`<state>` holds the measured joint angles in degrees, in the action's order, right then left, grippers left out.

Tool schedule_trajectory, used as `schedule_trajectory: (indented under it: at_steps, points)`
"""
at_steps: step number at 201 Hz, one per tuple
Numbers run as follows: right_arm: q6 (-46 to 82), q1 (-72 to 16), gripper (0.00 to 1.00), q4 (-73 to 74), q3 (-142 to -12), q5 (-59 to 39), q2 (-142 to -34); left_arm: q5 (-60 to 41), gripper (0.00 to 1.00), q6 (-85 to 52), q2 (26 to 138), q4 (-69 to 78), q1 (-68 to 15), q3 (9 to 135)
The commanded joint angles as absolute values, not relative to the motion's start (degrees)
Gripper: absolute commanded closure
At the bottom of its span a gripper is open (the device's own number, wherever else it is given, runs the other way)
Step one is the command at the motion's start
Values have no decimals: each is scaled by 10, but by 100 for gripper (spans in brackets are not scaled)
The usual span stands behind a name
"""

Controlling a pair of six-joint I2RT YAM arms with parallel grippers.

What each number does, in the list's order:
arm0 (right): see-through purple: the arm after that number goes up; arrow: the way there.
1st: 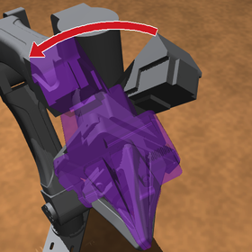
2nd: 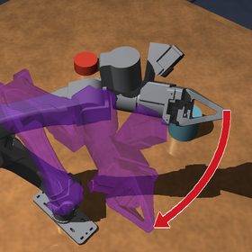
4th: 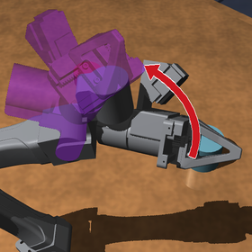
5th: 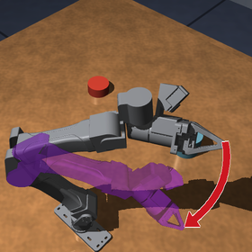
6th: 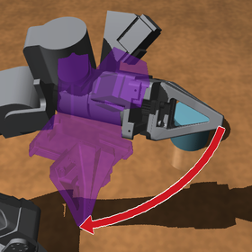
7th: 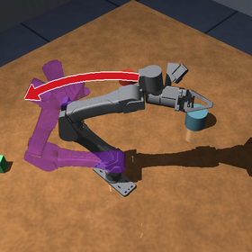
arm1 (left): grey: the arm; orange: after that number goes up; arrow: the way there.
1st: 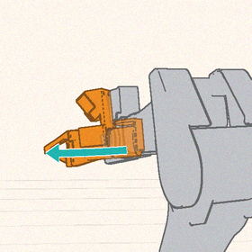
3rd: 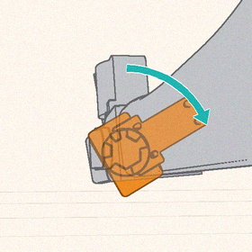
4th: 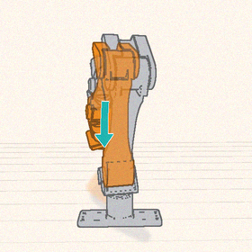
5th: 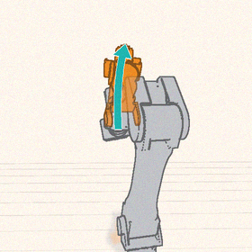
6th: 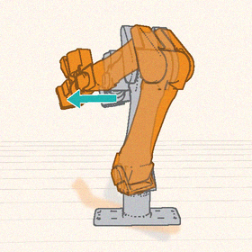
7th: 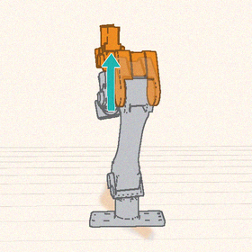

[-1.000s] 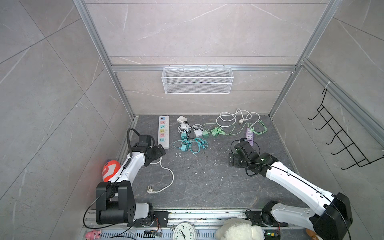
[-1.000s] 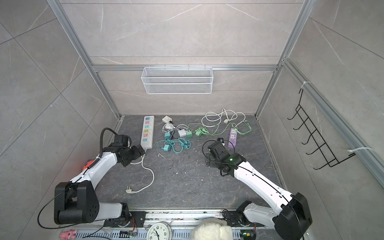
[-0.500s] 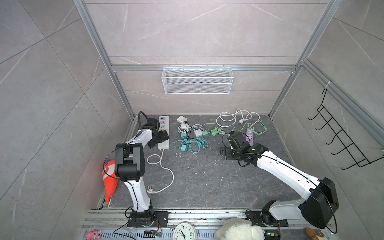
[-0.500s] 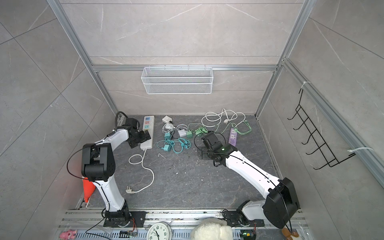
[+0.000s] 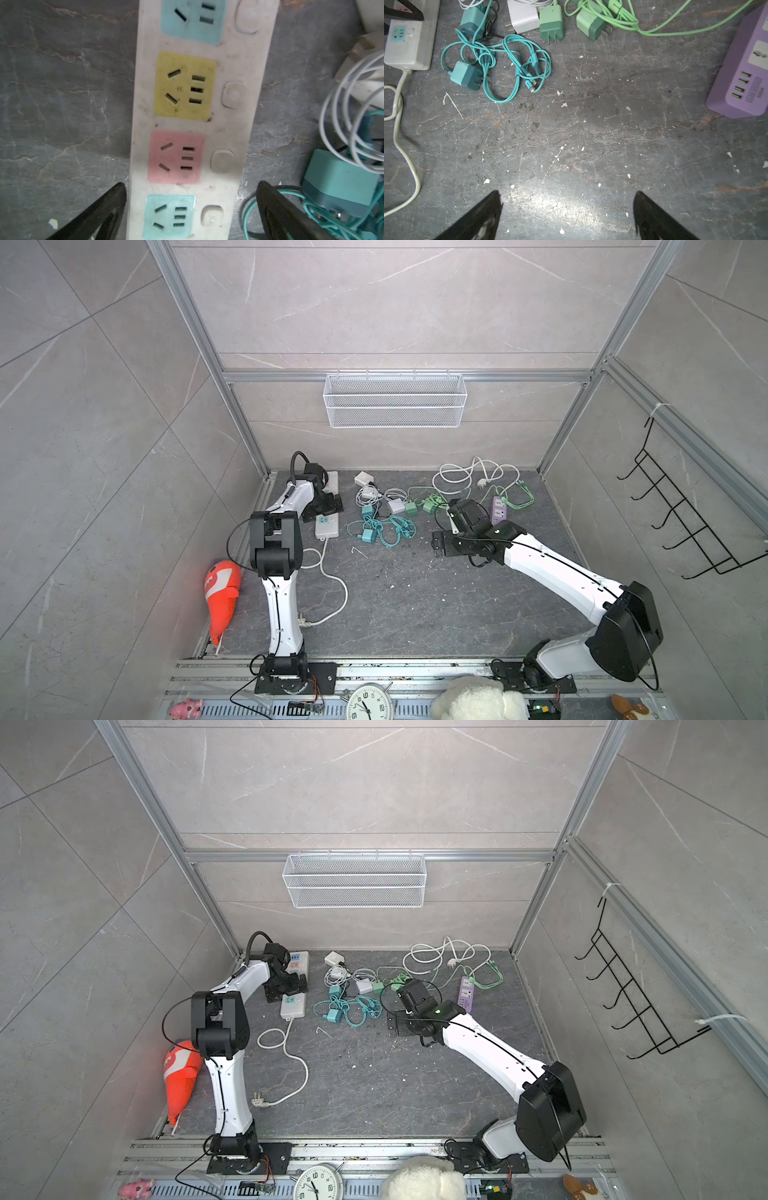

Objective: Insert the plug
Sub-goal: 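Move the left gripper over the white power strip while the right advances, then grasp the white power strip with the left gripper and lift it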

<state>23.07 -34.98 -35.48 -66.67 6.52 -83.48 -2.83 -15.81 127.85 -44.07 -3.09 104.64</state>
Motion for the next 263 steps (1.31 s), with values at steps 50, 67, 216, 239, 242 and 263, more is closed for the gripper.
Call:
schedule_trajectory:
  at_steps: [50,67,216,239,242,263]
  points:
    - [231,-352,1,-346,-664,70,-838,-14,0,-109,1345,-524,-36,1132]
    - [235,-352,1,-345,-654,77,-831,-12,1,-104,1357,-529,-36,1138]
    - [210,-330,1,-396,-669,97,-827,6,58,-106,1152,-459,-41,988]
    - [203,-328,1,-410,-682,96,-819,3,59,-92,1057,-418,-47,921]
    - [203,-326,1,-413,-684,96,-817,4,59,-89,1044,-412,-49,912]
    - [201,-324,1,-427,-690,103,-804,9,59,-60,965,-372,-77,851]
